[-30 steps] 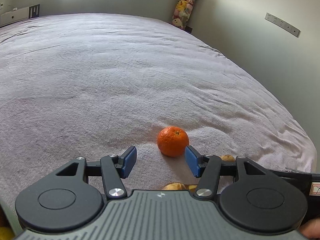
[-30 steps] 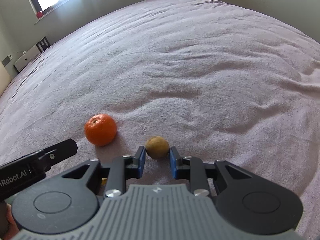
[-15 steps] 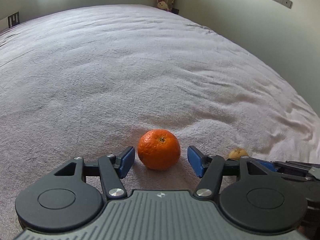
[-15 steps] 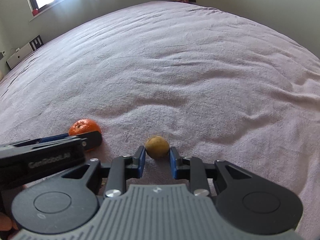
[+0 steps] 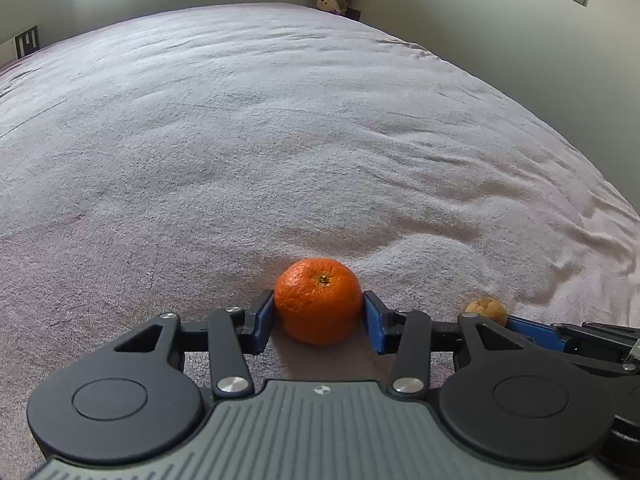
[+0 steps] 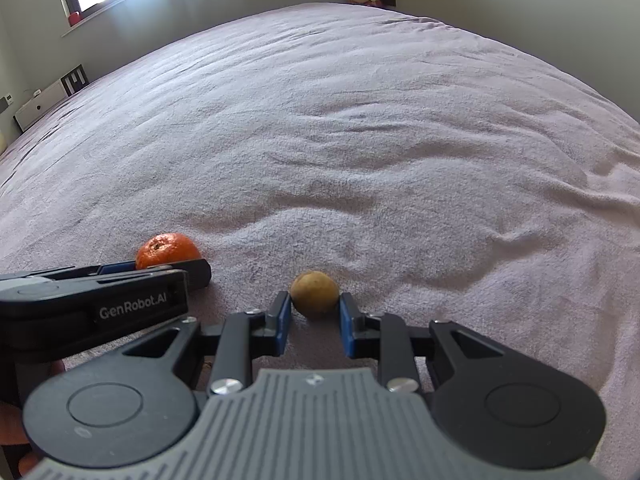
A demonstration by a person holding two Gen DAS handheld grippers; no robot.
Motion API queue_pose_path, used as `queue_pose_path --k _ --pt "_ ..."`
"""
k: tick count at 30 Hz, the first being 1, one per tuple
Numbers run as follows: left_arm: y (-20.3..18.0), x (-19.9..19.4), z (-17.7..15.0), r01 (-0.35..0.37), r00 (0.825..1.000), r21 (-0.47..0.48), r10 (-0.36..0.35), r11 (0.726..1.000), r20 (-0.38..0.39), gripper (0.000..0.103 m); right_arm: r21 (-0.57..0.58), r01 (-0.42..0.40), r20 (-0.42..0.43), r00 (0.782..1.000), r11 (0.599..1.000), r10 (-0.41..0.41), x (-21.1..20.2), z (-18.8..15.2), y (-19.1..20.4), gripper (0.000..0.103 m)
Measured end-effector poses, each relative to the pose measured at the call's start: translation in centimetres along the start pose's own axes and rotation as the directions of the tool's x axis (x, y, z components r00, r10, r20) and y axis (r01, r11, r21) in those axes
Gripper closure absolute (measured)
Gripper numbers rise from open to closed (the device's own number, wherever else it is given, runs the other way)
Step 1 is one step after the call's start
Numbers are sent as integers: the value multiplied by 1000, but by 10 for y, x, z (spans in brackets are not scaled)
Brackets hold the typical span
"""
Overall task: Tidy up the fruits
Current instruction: 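Carry the mandarin and small brown fruit toward the green colander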
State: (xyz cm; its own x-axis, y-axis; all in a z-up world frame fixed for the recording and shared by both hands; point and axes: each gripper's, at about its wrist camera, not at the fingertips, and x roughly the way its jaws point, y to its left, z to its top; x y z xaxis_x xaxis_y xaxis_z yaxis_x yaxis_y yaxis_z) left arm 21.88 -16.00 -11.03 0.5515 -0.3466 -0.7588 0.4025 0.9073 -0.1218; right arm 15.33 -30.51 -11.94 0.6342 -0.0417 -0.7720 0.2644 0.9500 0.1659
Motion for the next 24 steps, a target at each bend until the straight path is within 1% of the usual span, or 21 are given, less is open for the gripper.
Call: queue_pose_path --k 5,7,14,17,20,24 --pt "0 -9 -1 -16 1000 -9 16 1000 3 52 12 2 -14 1000 1000 -2 -1 2 0 81" --pt "2 -18 -2 -19 1000 -21 19 1000 10 52 16 -11 -16 1000 1000 11 -4 3 3 81" --pt "14 -57 -8 -53 998 -92 55 994 20 52 5 -97 -16 995 995 97 -20 5 20 81" --pt "16 -78 -11 -68 997 -107 73 992 35 52 8 -127 -23 992 992 128 -27 5 26 81" --pt "17 -99 -11 -99 993 -109 104 989 50 52 15 -168 -29 985 986 168 -35 5 32 81" --pt "21 -130 -12 -144 986 -114 153 983 71 53 8 -235 -25 972 972 235 -51 5 49 81"
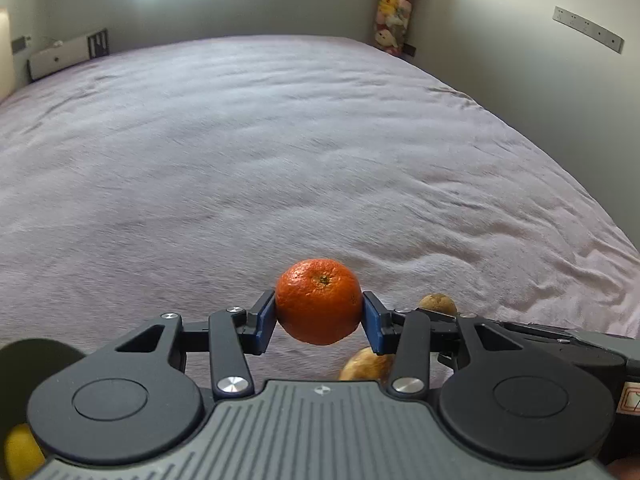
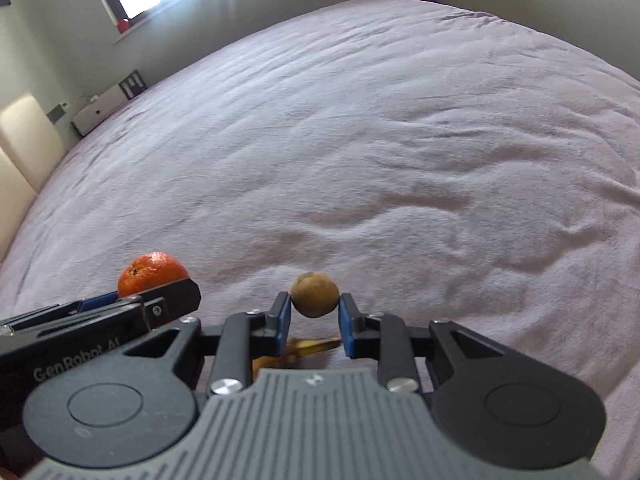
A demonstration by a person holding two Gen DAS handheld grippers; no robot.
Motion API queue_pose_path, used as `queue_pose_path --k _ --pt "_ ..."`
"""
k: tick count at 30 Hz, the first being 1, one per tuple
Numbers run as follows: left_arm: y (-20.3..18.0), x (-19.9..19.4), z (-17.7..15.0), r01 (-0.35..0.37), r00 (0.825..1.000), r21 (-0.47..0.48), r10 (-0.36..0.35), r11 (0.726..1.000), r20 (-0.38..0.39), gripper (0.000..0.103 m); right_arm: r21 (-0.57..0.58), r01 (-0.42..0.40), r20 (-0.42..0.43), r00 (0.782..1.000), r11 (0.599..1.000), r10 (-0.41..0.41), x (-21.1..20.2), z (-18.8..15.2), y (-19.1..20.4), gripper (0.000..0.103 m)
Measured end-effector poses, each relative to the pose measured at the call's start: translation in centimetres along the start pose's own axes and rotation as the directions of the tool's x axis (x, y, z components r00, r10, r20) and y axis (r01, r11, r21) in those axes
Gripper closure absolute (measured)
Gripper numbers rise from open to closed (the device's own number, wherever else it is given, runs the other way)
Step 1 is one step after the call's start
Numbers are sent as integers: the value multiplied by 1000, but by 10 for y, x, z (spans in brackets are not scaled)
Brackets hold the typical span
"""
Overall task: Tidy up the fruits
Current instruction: 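Carry the mandarin and small brown fruit toward the green colander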
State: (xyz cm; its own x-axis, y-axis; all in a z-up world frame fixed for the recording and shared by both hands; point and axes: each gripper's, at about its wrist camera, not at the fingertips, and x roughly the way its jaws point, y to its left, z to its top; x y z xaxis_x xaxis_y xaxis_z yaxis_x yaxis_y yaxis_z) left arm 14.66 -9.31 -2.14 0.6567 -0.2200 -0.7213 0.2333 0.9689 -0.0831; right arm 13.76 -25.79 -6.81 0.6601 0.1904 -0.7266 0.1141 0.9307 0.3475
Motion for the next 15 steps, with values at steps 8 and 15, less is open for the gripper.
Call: queue_pose_path --k 8,15 --pt "30 -57 0 -71 996 -39 73 997 42 53 -90 -109 3 994 990 109 -21 -5 48 81" --pt "65 -93 -7 -138 990 -117 139 984 1 53 -157 -186 -6 982 970 188 -37 -10 87 81"
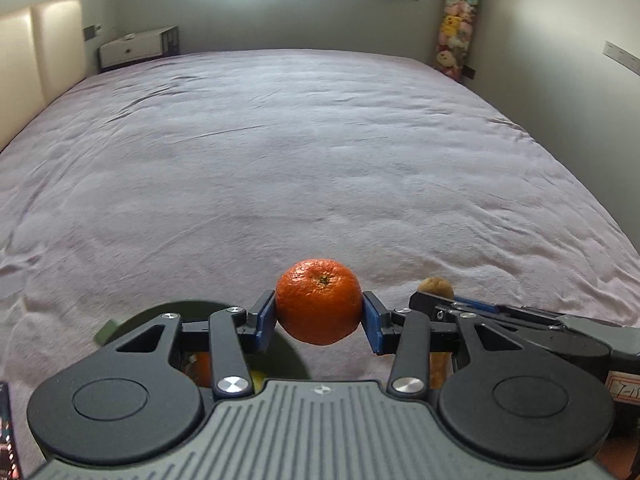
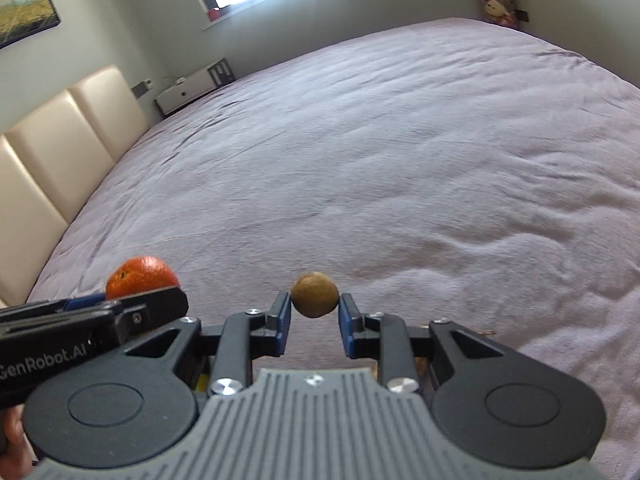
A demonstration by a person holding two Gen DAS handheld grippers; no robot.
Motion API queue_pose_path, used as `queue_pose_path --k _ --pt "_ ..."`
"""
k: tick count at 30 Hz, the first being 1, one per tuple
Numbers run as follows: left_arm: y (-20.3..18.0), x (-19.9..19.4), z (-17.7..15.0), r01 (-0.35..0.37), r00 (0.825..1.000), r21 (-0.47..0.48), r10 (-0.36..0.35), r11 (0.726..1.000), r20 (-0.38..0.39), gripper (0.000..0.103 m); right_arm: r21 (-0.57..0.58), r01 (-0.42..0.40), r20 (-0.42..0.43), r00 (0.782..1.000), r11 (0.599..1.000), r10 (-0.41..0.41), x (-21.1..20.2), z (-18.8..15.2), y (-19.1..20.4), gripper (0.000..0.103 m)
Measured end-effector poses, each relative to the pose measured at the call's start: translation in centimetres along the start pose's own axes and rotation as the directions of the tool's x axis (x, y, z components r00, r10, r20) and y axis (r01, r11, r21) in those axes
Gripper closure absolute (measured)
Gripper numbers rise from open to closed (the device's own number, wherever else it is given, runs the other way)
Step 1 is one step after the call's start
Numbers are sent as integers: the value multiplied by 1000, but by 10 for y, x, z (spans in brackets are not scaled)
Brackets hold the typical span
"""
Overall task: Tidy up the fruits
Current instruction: 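Carry the mandarin and small brown fruit toward the green colander, then lower the mandarin with the left tool while the right tool lowers the brown fruit into the colander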
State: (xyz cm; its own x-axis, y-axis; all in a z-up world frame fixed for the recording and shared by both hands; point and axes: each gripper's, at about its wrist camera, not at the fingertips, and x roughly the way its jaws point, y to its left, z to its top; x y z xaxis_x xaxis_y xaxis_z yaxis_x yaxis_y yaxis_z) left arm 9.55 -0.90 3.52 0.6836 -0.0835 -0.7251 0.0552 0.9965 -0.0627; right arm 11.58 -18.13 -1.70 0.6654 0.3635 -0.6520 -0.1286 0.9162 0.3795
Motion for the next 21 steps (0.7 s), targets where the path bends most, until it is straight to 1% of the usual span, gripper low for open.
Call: queue_pose_path --k 3,6,9,12,14,18,21 --pt "18 -10 -4 -20 1000 -22 20 1000 -10 53 -39 -33 -8 999 999 32 -3 -2 17 81" --pt "33 -20 -8 -33 999 -20 33 999 -12 53 -79 -62 -27 998 995 60 -4 -7 32 81" --pt "46 -26 -12 -34 999 -6 33 999 -21 53 -113 -77 -44 996 991 72 -3 -12 44 81" --pt "59 -30 -15 -34 999 -15 34 999 -25 53 -136 -90 -61 995 987 82 1 -16 52 81" --pt "68 -29 -16 -29 999 -36 28 999 -26 53 -153 -101 -75 993 983 90 5 -19 58 81" --pt "91 -23 -22 -3 999 -117 -1 993 -34 53 -200 -117 -101 990 973 99 15 -23 72 81" --pt "104 -17 -26 -2 999 -157 -4 988 -39 53 -236 -123 -117 988 964 97 22 -27 81 81"
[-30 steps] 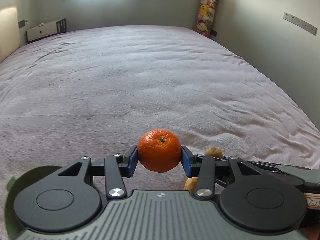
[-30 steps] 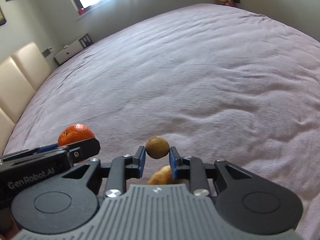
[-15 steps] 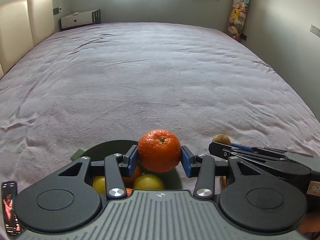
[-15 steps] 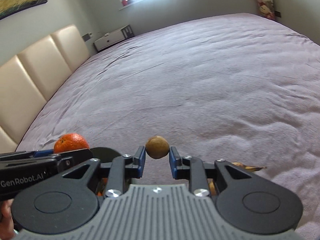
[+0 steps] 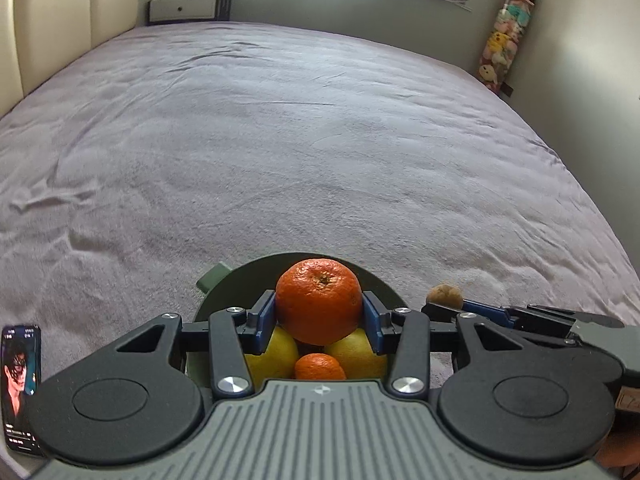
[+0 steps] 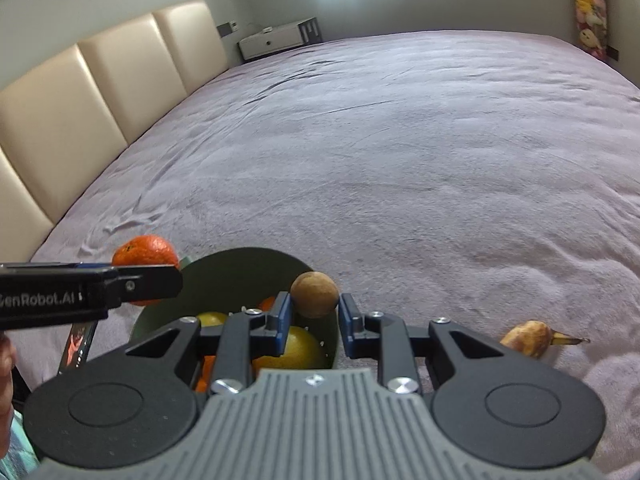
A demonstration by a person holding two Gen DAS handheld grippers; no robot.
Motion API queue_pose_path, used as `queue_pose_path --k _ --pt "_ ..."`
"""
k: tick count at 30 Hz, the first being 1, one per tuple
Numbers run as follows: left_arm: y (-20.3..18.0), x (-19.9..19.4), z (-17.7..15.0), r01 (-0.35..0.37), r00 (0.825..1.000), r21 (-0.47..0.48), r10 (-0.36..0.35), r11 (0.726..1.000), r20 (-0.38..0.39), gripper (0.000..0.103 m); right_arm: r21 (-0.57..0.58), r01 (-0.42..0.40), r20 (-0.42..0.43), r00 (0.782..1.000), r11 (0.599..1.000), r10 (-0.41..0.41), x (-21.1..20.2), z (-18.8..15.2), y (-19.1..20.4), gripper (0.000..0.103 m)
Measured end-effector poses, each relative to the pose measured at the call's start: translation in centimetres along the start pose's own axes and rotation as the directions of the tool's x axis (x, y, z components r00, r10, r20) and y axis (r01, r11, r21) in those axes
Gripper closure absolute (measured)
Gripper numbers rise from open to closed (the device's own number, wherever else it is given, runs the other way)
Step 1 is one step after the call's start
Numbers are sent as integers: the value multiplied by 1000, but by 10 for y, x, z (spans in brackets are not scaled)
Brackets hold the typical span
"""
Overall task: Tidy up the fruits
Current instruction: 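Lower the mandarin with the left tool while the right tool lowers the brown fruit into the colander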
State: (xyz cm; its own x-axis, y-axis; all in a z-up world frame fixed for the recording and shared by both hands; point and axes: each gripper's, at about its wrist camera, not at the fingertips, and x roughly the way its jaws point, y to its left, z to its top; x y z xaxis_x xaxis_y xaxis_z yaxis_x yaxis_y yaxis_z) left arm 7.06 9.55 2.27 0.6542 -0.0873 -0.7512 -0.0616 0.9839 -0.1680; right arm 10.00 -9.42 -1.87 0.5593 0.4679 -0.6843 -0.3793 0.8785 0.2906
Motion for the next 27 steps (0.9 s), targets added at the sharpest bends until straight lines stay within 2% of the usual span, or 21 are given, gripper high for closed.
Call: queue_pose_path --k 4,9,16,27 --pt "12 6 -2 1 1000 -33 -1 999 -6 53 -32 -19 -18 1000 999 19 12 -1 8 81" --pt "25 16 -3 -80 996 -69 77 994 -56 53 -75 -65 -37 997 995 62 26 -1 21 81" --pt "38 22 -3 -90 993 -137 78 987 -86 52 -113 -121 -86 990 986 112 44 -6 33 81" --pt "52 29 -2 -101 991 -177 83 979 -107 53 -113 -164 -128 980 980 150 68 -8 44 81"
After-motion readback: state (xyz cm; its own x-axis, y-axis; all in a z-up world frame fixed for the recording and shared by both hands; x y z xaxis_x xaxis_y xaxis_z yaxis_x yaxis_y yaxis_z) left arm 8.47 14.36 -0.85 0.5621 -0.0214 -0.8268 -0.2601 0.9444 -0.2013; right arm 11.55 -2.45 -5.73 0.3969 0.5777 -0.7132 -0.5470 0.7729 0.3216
